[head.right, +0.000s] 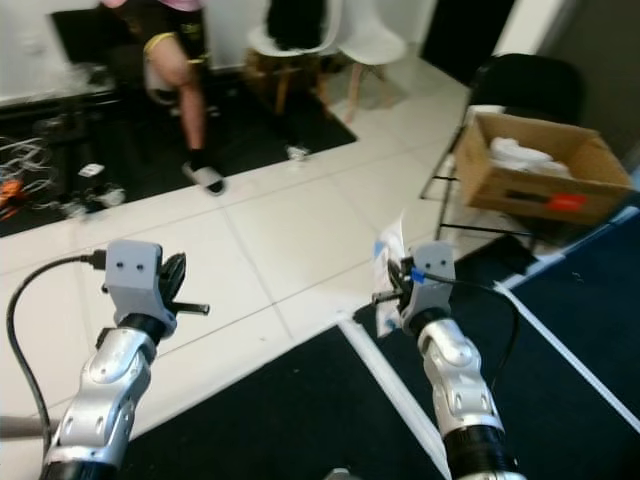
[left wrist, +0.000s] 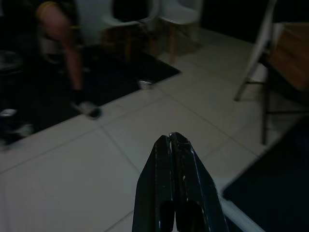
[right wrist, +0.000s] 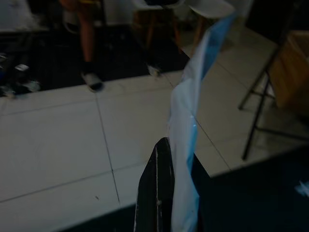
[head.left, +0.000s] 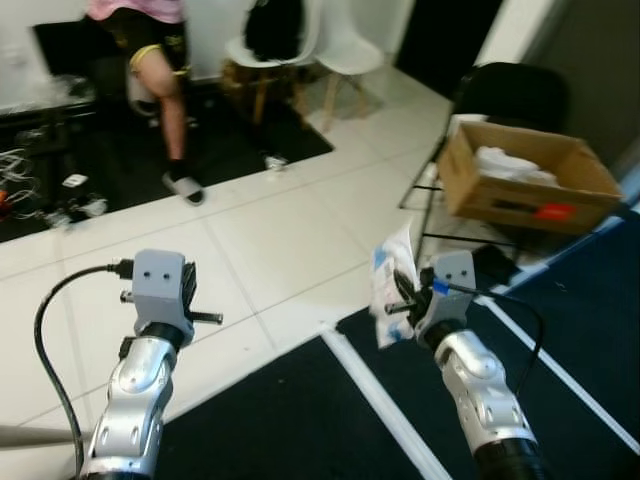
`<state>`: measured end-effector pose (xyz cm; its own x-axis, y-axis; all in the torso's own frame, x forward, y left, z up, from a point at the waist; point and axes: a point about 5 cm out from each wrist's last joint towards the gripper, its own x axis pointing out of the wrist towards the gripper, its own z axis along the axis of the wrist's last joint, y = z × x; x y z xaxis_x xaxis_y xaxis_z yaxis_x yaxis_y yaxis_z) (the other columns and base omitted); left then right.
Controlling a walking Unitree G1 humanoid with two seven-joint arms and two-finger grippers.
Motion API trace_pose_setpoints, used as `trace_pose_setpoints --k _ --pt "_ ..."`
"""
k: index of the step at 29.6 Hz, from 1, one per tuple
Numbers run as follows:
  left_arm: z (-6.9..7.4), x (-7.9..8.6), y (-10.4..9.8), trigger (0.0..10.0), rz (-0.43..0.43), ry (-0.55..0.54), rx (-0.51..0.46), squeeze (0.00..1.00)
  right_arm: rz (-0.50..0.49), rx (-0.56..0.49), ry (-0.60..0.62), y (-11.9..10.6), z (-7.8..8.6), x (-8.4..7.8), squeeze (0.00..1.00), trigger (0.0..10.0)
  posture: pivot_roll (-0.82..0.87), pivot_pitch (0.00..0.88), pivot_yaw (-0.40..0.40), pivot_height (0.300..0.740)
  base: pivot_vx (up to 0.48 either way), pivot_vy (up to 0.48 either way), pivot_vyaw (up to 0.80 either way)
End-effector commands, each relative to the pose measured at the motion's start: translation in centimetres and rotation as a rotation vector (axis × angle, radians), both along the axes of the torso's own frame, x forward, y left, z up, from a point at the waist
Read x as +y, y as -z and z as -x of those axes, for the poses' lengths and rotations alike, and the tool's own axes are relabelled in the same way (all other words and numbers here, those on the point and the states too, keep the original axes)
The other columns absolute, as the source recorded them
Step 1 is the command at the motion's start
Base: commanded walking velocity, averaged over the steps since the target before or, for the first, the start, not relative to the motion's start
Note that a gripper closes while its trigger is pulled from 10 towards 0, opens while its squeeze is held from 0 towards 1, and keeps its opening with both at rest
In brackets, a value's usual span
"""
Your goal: Picking trash to rubbish bin
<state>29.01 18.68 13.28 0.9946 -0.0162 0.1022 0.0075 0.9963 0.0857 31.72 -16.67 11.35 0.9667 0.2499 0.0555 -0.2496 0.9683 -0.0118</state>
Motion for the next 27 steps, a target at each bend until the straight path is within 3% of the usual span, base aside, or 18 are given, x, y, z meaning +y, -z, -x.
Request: trace_pose_setpoints --k 1,4,5,8,10,11,12,18,19,20,27 --pt "0.20 -0.12 0.63 10.0 -0.011 0.004 0.020 0.00 0.005 0.019 0.006 0.68 0.28 -0.22 0.00 0.0 0.02 0.131 -0.055 0.740 0.000 0.000 -0.80" --pt "0.14 -0.26 0.65 10.0 -0.013 0.009 0.019 0.00 0.006 0.012 0.009 0.62 0.20 -0.27 0.00 0.8 0.02 0.137 -0.054 0.740 0.000 0.000 -0.80" --pt "0.13 -0.29 0.66 10.0 -0.013 0.010 0.018 0.00 0.007 0.010 0.010 0.61 0.17 -0.29 0.00 1.9 0.02 0.137 -0.054 0.740 0.000 0.000 -0.80" --pt "0.14 -0.27 0.67 10.0 -0.014 0.010 0.018 0.00 0.009 0.005 0.013 0.56 0.13 -0.32 0.00 3.9 0.02 0.141 -0.055 0.740 0.000 0.000 -0.80" --pt "0.15 -0.26 0.69 10.0 -0.014 0.009 0.018 0.00 0.010 0.004 0.013 0.57 0.13 -0.33 0.00 3.9 0.02 0.141 -0.055 0.740 0.000 0.000 -0.80" --pt "0.18 -0.28 0.72 10.0 -0.012 0.010 0.019 0.00 0.012 0.001 0.015 0.55 0.12 -0.36 0.00 9.1 0.02 0.140 -0.055 0.740 0.000 0.000 -0.80" --pt "0.19 -0.29 0.73 10.0 -0.011 0.011 0.019 0.00 0.012 0.000 0.016 0.55 0.11 -0.38 0.00 10.0 0.02 0.140 -0.055 0.740 0.000 0.000 -0.80" --pt "0.15 -0.41 0.82 10.0 0.004 0.012 0.029 0.00 0.013 -0.002 0.019 0.48 -0.02 -0.37 0.00 10.0 0.02 0.145 -0.057 0.740 0.000 0.000 -0.74" --pt "0.15 -0.47 0.83 7.6 0.010 0.015 0.030 0.00 0.013 -0.003 0.019 0.46 -0.04 -0.37 0.00 10.0 0.02 0.145 -0.058 0.740 0.000 0.000 -0.69" --pt "0.18 -0.51 0.86 0.0 0.024 0.010 0.031 0.00 0.011 -0.003 0.020 0.45 -0.08 -0.36 0.00 10.0 0.02 0.145 -0.058 0.740 0.000 0.000 -0.69" --pt "0.28 -0.53 0.91 0.0 0.027 0.004 0.028 0.00 0.010 -0.008 0.020 0.40 -0.17 -0.28 0.00 10.0 0.02 0.149 -0.058 0.740 0.000 0.000 -0.68"
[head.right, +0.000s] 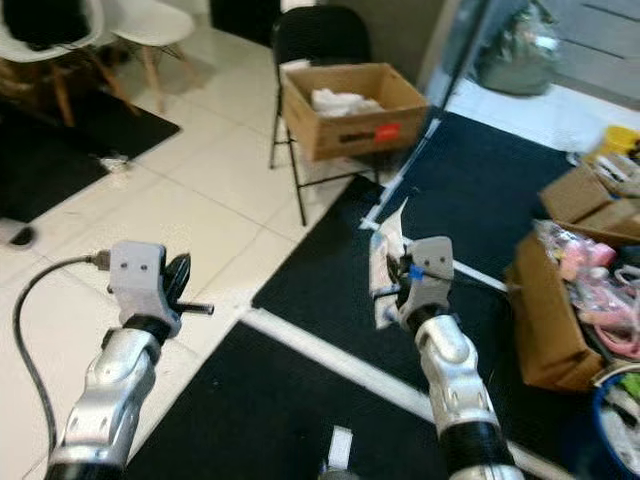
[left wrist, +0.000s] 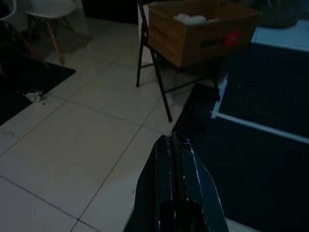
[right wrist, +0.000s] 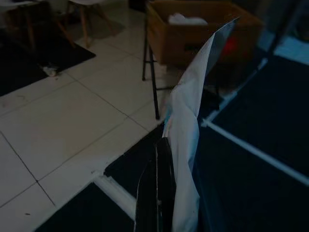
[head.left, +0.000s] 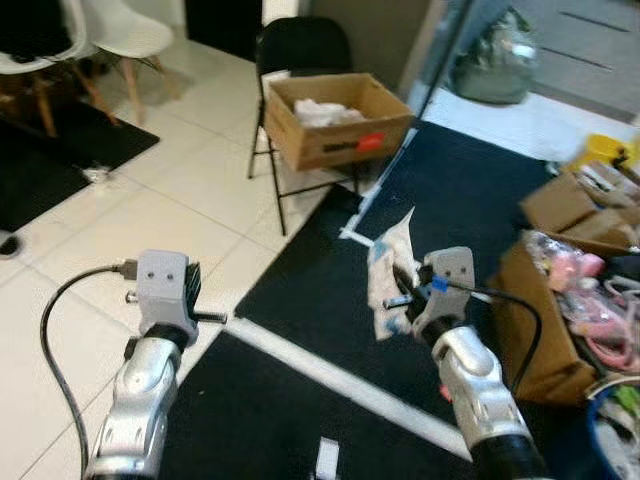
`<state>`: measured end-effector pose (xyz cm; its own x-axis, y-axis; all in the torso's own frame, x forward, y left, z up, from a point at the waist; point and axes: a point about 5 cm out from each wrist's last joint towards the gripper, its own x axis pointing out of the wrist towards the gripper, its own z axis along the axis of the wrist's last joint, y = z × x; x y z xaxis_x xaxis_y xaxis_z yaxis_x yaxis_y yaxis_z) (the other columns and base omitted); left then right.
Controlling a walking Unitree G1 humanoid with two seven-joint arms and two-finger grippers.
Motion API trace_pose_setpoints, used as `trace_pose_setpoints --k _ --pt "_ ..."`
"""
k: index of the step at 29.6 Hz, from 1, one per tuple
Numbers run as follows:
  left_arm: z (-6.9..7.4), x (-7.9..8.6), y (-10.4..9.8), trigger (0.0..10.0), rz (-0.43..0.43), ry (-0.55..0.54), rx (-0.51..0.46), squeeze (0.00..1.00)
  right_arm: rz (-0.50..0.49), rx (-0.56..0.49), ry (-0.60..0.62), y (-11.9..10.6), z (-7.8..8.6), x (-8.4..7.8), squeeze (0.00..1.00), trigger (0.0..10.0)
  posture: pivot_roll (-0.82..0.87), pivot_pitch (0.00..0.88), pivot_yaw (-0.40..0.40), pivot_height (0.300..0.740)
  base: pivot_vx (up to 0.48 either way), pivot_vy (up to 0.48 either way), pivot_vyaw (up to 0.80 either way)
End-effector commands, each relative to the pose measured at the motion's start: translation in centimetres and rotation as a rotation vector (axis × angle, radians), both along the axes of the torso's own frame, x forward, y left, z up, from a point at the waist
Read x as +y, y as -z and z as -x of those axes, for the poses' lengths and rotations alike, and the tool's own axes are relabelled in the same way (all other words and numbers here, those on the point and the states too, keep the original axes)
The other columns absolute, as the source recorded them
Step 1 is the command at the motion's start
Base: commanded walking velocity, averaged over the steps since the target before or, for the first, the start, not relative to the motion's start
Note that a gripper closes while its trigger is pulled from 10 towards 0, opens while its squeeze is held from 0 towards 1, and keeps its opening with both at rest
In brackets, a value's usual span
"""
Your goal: Picking trash to rubbish bin
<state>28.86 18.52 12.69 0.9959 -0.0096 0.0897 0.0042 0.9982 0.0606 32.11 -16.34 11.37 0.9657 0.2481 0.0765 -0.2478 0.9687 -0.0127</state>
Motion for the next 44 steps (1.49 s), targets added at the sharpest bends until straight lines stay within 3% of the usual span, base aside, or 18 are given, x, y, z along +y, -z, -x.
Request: trace_pose_setpoints --k 1,12,23,27,30,39,43,44 --pt "0.1 -0.4 0.4 10.0 -0.005 0.005 0.020 0.00 0.015 0.012 0.019 0.4 0.2 -0.6 0.00 10.0 0.02 0.147 -0.057 0.740 0.000 0.000 -0.67" --pt "0.1 -0.6 0.8 10.0 -0.017 0.006 0.041 0.00 0.003 0.041 0.026 1.0 0.2 -0.7 0.00 10.0 0.01 0.144 -0.059 0.740 0.000 0.000 -0.57" --pt "0.2 -0.7 1.3 10.0 -0.028 0.009 0.059 0.00 -0.054 0.107 0.048 2.2 0.5 -0.9 0.00 10.0 0.02 0.154 -0.056 0.740 0.000 0.000 0.00" --pt "0.1 -0.8 1.4 10.0 -0.036 0.012 0.063 0.00 -0.058 0.232 0.020 4.1 1.1 -0.7 0.00 10.0 0.01 0.149 -0.050 0.740 0.000 0.000 0.00" --pt "0.0 -0.8 1.4 10.0 -0.040 0.010 0.064 0.00 -0.057 0.265 0.042 5.0 1.5 -1.1 0.00 10.0 0.02 0.155 -0.042 0.740 0.000 0.000 0.00" --pt "0.0 -1.1 1.2 10.0 -0.055 0.025 0.062 0.00 -0.061 0.278 0.048 5.5 1.9 -1.1 0.00 10.0 0.03 0.158 -0.045 0.740 0.000 0.000 0.00" --pt "0.0 -1.2 1.0 10.0 -0.079 0.051 0.062 0.00 -0.084 0.266 0.061 5.4 1.7 -1.0 0.00 10.0 0.05 0.152 -0.017 0.740 0.000 0.000 0.00" --pt "-0.2 -1.0 0.8 10.0 -0.087 0.061 0.061 0.00 -0.106 0.255 0.082 5.5 1.8 -0.9 0.00 10.0 0.07 0.148 0.031 0.740 0.000 0.000 0.00"
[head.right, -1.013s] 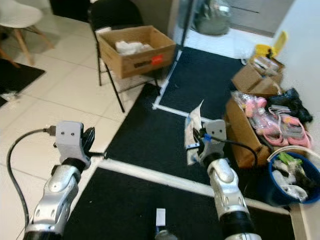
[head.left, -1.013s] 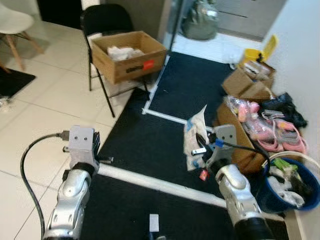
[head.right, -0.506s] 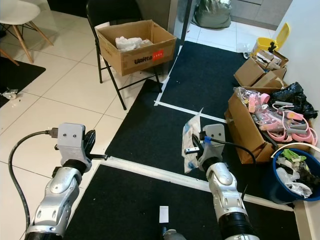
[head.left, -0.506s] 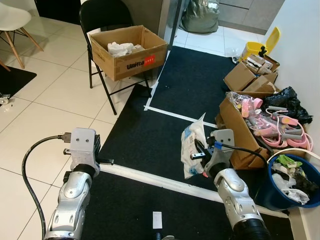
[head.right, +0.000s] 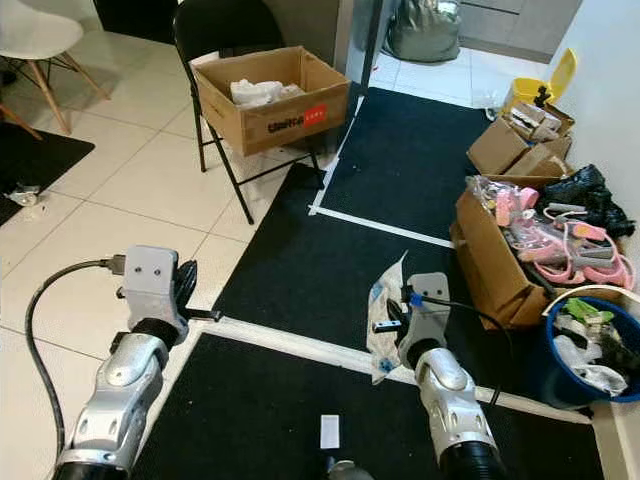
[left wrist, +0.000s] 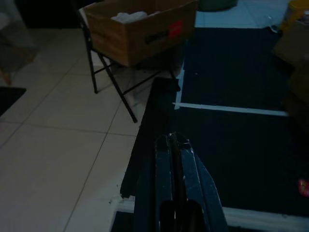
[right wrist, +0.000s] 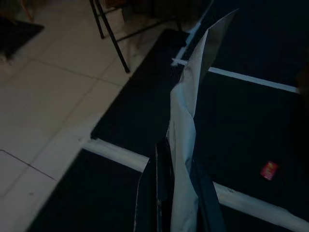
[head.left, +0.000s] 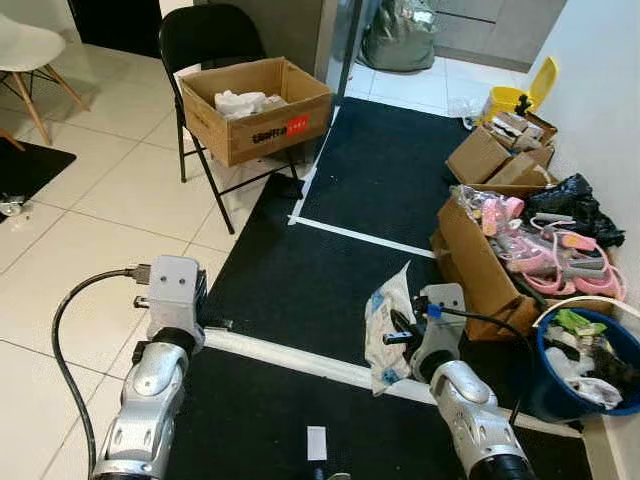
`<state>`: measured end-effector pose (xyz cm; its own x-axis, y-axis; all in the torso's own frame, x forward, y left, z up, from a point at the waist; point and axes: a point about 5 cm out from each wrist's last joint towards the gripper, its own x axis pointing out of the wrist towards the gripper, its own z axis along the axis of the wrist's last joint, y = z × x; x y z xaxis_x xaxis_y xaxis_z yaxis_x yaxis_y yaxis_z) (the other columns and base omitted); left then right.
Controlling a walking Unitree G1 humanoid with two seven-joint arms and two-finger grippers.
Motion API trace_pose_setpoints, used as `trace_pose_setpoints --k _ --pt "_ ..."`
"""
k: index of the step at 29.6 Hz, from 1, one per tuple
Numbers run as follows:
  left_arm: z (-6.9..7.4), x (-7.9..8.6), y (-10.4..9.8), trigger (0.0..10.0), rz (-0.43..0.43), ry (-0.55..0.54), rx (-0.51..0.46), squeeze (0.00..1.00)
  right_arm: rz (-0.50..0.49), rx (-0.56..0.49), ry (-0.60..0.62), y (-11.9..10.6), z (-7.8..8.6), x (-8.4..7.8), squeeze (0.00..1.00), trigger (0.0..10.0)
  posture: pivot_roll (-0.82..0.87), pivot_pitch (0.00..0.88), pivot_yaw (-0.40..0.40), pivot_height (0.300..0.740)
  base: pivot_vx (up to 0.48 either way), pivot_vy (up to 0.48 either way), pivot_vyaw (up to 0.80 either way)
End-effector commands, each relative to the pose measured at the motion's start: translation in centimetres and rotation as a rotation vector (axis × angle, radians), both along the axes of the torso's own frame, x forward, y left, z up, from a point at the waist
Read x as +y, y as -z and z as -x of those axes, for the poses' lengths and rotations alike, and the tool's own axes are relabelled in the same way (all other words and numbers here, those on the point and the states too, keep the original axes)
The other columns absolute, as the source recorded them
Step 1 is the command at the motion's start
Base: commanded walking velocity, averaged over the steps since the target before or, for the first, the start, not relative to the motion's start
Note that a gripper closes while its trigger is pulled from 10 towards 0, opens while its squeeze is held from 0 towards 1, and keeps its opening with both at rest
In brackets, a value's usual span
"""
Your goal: Picking trash to rubbish bin
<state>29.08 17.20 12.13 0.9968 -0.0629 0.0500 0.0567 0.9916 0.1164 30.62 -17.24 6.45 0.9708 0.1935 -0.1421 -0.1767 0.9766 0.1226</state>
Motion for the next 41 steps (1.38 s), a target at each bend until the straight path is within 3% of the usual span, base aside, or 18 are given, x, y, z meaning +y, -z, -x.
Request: trace_pose_setpoints --k 1,9,17,20,41 --pt "-0.2 0.5 0.1 10.0 -0.032 0.014 0.022 0.00 -0.027 0.009 0.036 0.6 0.3 0.1 0.00 10.0 0.07 0.148 0.048 0.740 0.000 0.000 0.00" --pt "-1.3 1.5 0.2 10.0 -0.001 0.017 0.049 0.00 -0.060 -0.013 0.103 0.9 1.3 0.2 0.00 10.0 0.05 0.146 0.136 0.740 0.000 0.000 0.00" --pt "-1.6 1.4 0.3 10.0 0.056 -0.031 0.042 0.00 -0.052 -0.037 0.092 0.6 1.5 0.2 0.00 10.0 0.03 0.148 0.124 0.740 0.000 0.000 0.00" --pt "-1.4 1.4 0.4 10.0 0.124 -0.056 0.037 0.00 -0.051 -0.040 0.092 0.5 1.4 -0.1 0.00 10.0 0.03 0.147 0.108 0.740 0.000 0.000 0.00" --pt "-0.5 2.2 1.0 10.0 0.106 -0.074 0.027 0.00 -0.041 -0.020 0.047 0.5 1.0 0.9 0.00 10.0 0.04 0.168 0.059 0.740 0.034 0.000 0.00"
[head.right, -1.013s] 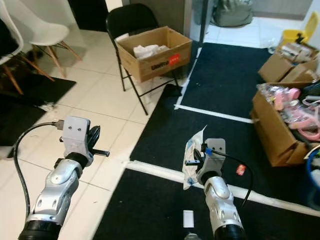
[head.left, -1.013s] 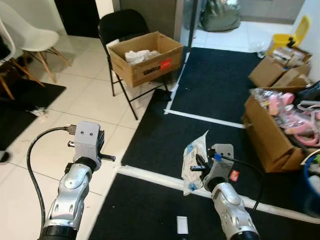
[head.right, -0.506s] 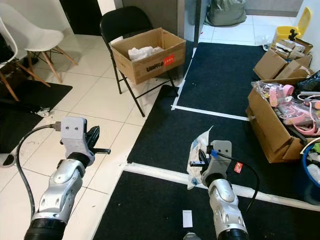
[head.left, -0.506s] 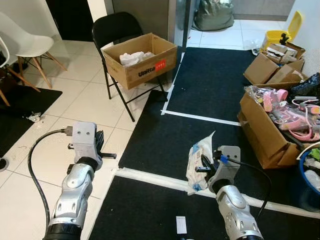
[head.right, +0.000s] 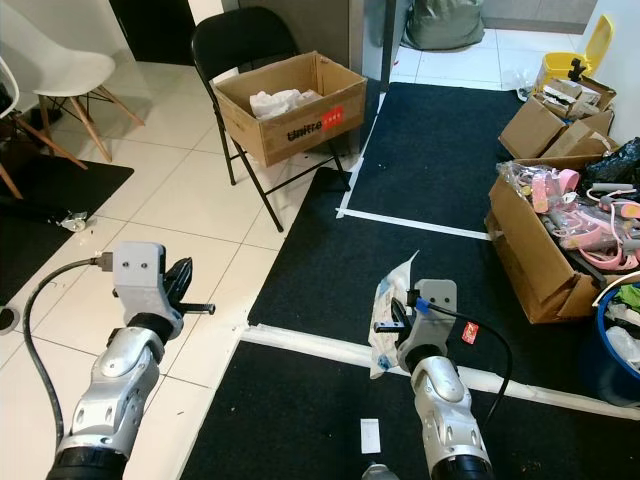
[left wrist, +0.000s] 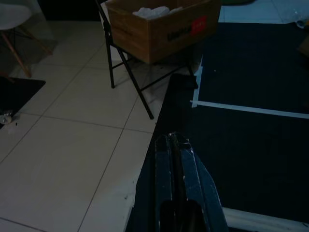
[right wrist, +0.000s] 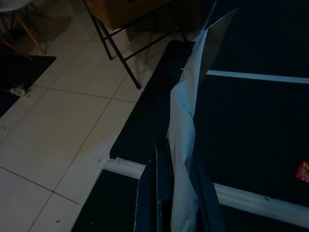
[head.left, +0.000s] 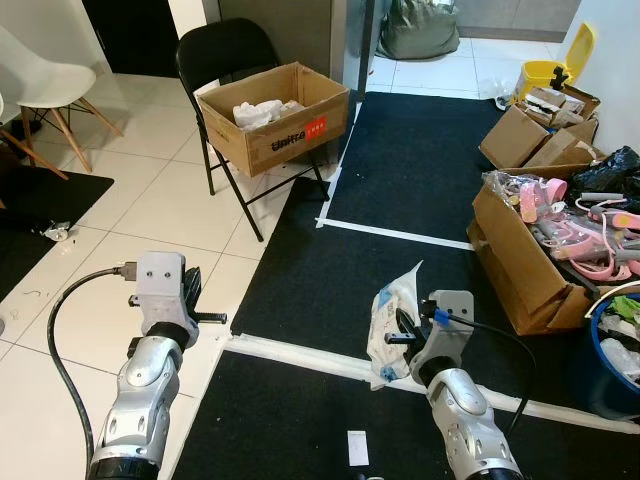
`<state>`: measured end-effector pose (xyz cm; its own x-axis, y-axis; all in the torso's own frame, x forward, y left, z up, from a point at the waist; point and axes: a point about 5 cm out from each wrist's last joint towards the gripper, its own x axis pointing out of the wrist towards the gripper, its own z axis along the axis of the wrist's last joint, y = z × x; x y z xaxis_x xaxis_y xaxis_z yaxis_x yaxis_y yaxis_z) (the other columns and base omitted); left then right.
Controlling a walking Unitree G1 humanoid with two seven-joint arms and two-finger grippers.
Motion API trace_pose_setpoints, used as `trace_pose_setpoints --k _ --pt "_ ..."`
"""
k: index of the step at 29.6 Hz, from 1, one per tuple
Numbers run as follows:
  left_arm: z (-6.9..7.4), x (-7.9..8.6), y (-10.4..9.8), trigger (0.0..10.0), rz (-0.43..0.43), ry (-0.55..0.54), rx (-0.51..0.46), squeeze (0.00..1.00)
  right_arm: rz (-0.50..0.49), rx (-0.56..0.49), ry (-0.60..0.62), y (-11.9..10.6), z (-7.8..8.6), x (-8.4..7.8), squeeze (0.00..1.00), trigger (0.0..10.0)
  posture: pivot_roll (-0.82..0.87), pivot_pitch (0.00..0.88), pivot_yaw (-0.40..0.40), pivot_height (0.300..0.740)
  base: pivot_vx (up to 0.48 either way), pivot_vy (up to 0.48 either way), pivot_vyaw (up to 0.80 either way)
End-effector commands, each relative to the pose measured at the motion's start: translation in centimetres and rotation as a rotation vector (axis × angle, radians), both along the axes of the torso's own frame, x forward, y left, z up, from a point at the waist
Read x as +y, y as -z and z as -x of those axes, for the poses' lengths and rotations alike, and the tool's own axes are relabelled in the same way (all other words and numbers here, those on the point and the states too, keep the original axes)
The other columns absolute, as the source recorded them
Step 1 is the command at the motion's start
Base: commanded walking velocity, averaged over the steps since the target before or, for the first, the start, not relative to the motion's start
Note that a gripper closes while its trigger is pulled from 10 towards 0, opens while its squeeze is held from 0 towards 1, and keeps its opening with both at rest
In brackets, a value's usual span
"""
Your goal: Picking trash to rubbish bin
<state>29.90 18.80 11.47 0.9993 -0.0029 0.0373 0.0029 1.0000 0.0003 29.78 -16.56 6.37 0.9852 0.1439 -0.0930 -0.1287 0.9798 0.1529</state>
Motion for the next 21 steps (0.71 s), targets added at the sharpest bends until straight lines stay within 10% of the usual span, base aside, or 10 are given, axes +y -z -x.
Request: trace_pose_setpoints --k 1,21 --pt "0.32 0.50 0.33 10.0 -0.010 -0.016 0.011 0.00 -0.001 0.022 -0.011 0.41 0.11 0.20 0.00 10.0 0.04 0.168 0.058 0.740 0.000 0.000 0.00" --pt "0.34 0.16 0.47 10.0 -0.012 -0.012 0.018 0.00 0.007 0.025 -0.014 0.36 0.04 -0.13 0.00 10.0 0.04 0.176 0.052 0.740 0.162 0.000 0.00"
